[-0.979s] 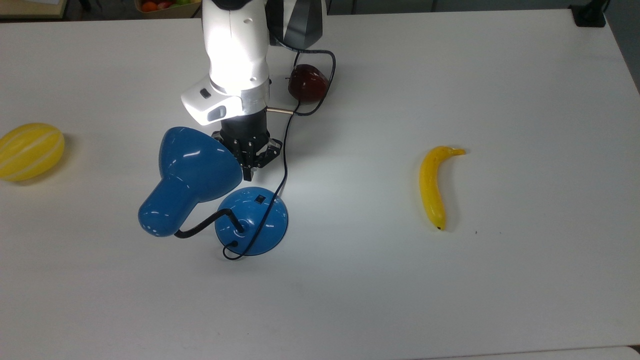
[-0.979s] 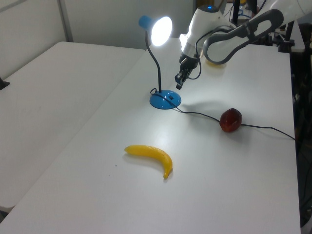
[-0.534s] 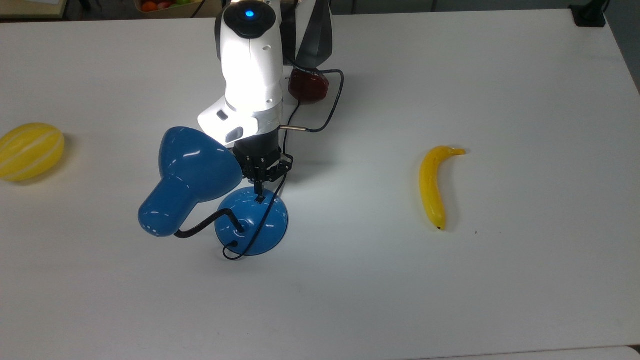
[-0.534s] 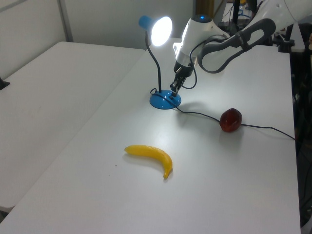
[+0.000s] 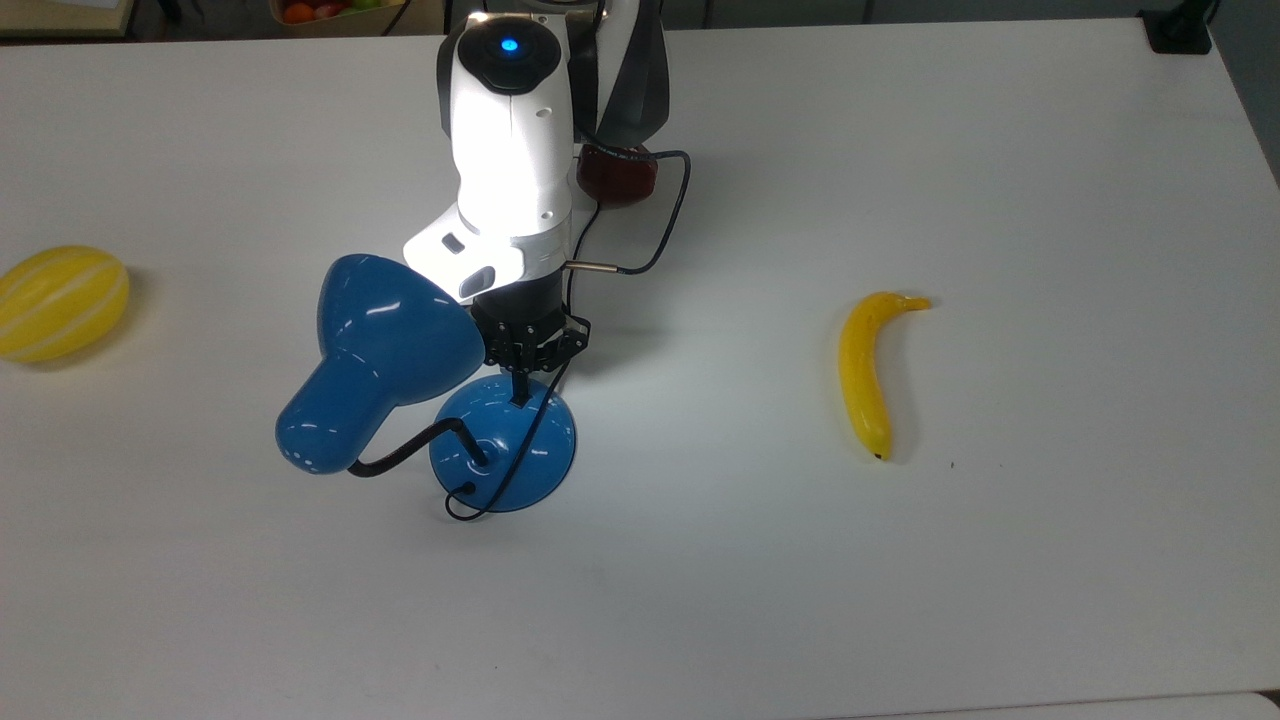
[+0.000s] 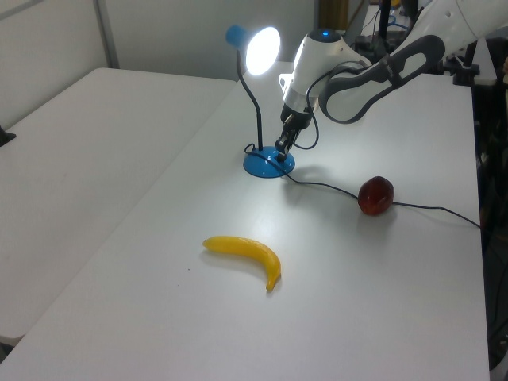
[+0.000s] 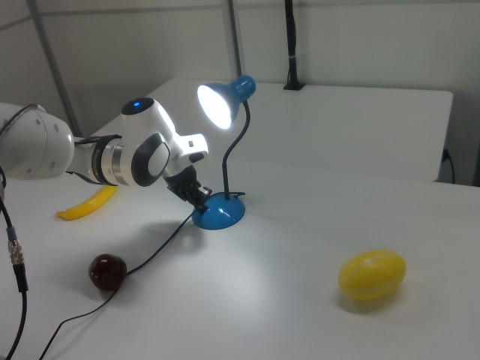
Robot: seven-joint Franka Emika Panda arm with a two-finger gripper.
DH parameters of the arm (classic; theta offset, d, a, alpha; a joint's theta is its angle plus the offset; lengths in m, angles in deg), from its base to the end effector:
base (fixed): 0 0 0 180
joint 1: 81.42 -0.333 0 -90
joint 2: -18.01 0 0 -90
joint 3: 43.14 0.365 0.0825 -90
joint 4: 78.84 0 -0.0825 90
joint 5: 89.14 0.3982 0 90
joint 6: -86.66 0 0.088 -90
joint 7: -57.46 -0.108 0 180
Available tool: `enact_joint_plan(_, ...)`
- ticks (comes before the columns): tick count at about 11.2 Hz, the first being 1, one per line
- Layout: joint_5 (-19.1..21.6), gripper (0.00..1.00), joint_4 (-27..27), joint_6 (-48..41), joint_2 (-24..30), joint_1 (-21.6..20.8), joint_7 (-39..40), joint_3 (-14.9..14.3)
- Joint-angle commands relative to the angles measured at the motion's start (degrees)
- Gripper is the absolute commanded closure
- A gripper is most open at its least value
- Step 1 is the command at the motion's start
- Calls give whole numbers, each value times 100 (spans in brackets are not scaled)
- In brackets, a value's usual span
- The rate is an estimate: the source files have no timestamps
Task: Turn off lamp
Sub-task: 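Lower the gripper onto the base switch and press it down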
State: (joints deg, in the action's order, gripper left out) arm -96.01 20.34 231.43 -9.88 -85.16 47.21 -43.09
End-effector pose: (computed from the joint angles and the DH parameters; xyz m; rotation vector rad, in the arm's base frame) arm 0.7261 0.0492 0.3666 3.0579 -0.0393 0.4879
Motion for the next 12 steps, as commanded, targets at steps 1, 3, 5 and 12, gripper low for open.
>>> enact_joint_plan(1, -340, 100, -48, 25, -128, -48, -301, 29)
enact_joint_plan(3, -420, 100, -4, -19, -190, -48, -337, 56)
enact_joint_plan(5, -420, 100, 66, -28, -190, -48, -337, 56)
enact_joint_plan(12, -342, 100, 128, -1571, 792, 23, -284, 74)
